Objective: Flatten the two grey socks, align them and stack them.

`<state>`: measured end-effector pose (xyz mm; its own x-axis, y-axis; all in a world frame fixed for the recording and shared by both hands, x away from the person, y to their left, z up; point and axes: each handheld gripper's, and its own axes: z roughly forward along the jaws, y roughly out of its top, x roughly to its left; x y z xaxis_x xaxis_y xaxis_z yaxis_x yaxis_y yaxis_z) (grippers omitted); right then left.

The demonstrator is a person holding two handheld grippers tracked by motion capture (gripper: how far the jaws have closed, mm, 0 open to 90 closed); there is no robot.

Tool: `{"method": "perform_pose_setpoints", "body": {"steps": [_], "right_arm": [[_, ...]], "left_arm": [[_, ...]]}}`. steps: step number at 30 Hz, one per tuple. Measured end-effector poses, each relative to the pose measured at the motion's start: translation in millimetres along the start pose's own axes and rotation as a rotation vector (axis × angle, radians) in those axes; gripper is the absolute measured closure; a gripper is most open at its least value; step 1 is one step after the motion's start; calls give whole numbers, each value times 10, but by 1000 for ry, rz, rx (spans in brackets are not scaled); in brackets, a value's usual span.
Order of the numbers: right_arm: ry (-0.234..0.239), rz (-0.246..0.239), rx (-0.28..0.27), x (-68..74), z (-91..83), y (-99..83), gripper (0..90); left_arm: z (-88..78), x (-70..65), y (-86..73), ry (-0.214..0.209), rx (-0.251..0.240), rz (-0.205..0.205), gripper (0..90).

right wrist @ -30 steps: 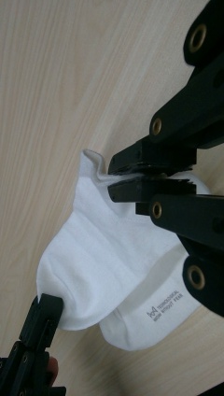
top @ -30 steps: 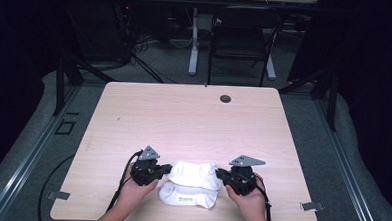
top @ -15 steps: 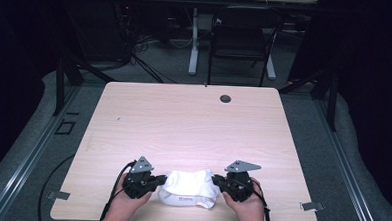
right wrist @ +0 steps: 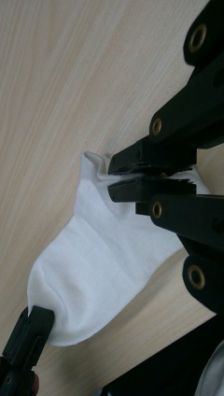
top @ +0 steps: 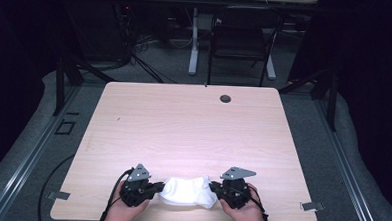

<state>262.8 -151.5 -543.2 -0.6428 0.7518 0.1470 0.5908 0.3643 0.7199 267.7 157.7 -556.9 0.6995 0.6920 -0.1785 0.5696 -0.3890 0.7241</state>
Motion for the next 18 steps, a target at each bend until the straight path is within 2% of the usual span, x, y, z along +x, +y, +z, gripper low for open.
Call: {"method": "perform_pose_setpoints", "body": {"steps": [9, 18], "right_arm": [[0, -11, 21, -14, 65, -25, 858], [4, 11, 40, -33, 94, -50, 855]], "left_arm": [[81, -14, -57, 2, 33, 10, 876], [126, 5, -91, 8, 51, 2, 856]]}}
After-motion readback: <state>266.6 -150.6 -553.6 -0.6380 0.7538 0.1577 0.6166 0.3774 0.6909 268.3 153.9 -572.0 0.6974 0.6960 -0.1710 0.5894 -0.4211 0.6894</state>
